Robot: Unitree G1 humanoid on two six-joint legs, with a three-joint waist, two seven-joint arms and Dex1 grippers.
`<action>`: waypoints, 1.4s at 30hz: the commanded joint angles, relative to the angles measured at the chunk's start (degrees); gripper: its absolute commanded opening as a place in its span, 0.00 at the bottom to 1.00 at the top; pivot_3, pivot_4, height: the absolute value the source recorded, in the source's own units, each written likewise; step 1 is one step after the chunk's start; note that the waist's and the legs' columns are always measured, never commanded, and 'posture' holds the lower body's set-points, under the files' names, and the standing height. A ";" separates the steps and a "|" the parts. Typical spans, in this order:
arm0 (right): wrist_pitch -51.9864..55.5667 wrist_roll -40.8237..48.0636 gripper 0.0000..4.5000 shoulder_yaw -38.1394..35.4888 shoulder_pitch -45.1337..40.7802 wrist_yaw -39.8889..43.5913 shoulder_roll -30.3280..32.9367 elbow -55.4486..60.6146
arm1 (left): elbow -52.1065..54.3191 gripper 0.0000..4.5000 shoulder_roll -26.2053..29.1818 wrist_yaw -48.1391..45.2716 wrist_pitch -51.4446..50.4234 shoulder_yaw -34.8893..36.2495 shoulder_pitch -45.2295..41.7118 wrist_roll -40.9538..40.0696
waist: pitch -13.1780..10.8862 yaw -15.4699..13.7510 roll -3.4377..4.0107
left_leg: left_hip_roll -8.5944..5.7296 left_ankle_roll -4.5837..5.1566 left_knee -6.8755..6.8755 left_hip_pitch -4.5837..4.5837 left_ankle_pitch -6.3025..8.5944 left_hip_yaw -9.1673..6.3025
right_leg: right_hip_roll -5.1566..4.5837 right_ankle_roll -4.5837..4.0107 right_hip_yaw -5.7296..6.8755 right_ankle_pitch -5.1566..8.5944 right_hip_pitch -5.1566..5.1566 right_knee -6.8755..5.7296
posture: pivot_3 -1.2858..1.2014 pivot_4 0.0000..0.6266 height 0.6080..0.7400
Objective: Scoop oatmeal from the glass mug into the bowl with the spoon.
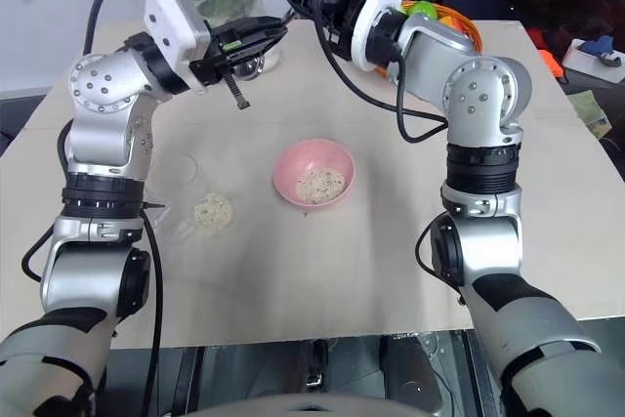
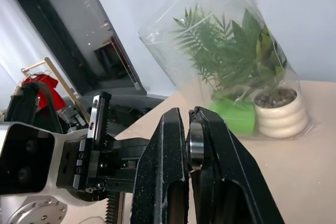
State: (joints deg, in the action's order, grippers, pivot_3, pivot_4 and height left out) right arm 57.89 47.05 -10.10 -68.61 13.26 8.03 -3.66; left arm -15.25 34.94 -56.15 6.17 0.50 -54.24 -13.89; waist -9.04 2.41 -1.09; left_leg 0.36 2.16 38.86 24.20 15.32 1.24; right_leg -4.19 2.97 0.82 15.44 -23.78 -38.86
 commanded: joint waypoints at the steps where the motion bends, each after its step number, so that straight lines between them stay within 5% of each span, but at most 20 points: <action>1: -1.72 0.84 0.01 -3.44 -1.26 -0.85 0.91 0.85 | 2.99 0.00 1.54 1.43 -3.91 3.87 -0.83 -3.08 | 0.00 0.00 0.00 | 0.00 0.00 0.00 0.00 0.00 0.00 | 0.00 0.00 0.00 0.00 0.00 0.00 | 0.52 0.24 1.00; 2: -1.75 0.96 0.01 -3.68 -1.24 -0.86 1.09 0.76 | 3.45 0.00 1.69 1.55 -4.31 4.11 -0.49 -3.26 | 0.00 0.00 0.00 | 0.00 0.00 0.00 0.00 0.00 0.00 | 0.00 0.00 0.00 0.00 0.00 0.00 | 0.52 0.24 1.00; 3: -1.76 1.18 0.00 -3.93 -1.23 -0.92 1.21 0.71 | 4.14 0.17 1.82 1.46 -4.96 4.23 -0.05 -3.64 | 0.00 0.00 0.00 | 0.01 0.00 0.00 0.00 0.00 0.00 | 0.00 0.00 0.00 0.00 0.00 0.00 | 0.52 0.24 1.00; 7: -1.75 1.70 0.00 -4.71 -1.46 -1.05 1.41 0.33 | 7.10 0.51 1.88 2.24 -8.88 5.12 0.85 -5.51 | 0.00 0.00 0.00 | 0.02 0.00 0.00 0.00 0.00 0.00 | 0.00 0.00 -0.01 0.00 0.00 0.00 | 0.52 0.24 1.00; 13: -1.95 1.03 0.00 -5.43 -1.18 -0.85 2.67 -0.40 | 11.49 0.51 3.40 5.38 -16.03 9.25 2.51 -9.06 | -0.01 0.10 0.01 | 0.02 0.00 0.00 0.00 0.00 0.00 | 0.00 0.00 -0.02 0.00 0.00 0.00 | 0.52 0.24 1.00; 19: -2.08 0.29 0.00 -8.31 1.45 -1.72 7.76 -1.05 | 18.20 0.51 5.81 17.05 -33.26 21.58 8.77 -17.91 | -0.01 0.05 0.01 | 0.05 0.00 0.00 -0.02 0.00 -0.02 | 0.01 0.00 -0.05 0.00 0.00 0.00 | 0.52 0.24 1.00; 24: -0.51 1.73 0.00 -11.69 5.72 -1.04 12.99 0.41 | 27.11 0.51 6.21 27.58 -40.20 35.18 23.18 -20.09 | -0.01 -0.09 0.01 | 0.06 0.00 -0.01 -0.01 0.01 -0.03 | -0.04 0.00 -0.08 0.00 0.01 0.01 | 0.52 0.24 1.00; 31: 4.14 4.27 0.00 -14.77 12.83 -0.25 18.25 2.12 | 34.04 0.51 6.03 25.69 -40.56 48.09 44.56 -22.86 | -0.01 -0.27 0.00 | 0.11 -0.01 -0.14 -0.18 0.01 0.06 | 0.00 -0.01 -0.23 0.00 0.02 0.19 | 0.52 0.24 1.00; 37: 7.20 7.21 0.00 -18.77 14.36 -2.49 19.88 1.93 | 42.42 0.51 2.07 19.92 -41.82 52.74 62.25 -30.01 | -0.01 -0.52 0.01 | 0.11 -0.01 -0.14 -0.30 0.02 0.11 | -0.18 -0.02 -0.40 0.00 0.13 0.24 | 0.52 0.24 1.00; 42: 11.83 12.53 0.00 -23.43 15.79 -5.91 20.75 3.46 | 51.08 0.51 -7.97 18.25 -36.51 48.22 77.20 -28.55 | 0.00 -0.74 0.01 | 0.11 0.15 -0.16 -0.35 0.11 0.08 | -0.42 -0.03 -0.38 0.00 0.24 0.31 | 0.52 0.24 1.00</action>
State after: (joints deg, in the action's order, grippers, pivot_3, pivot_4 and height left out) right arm 68.56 56.53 -30.80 -52.60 8.30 27.85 -2.88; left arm 32.45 27.97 -36.86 -32.57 50.06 21.08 -42.71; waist -9.04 1.67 -1.08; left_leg 0.47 2.33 38.69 23.85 15.45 1.32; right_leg -4.63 2.93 0.44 15.43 -23.51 -38.48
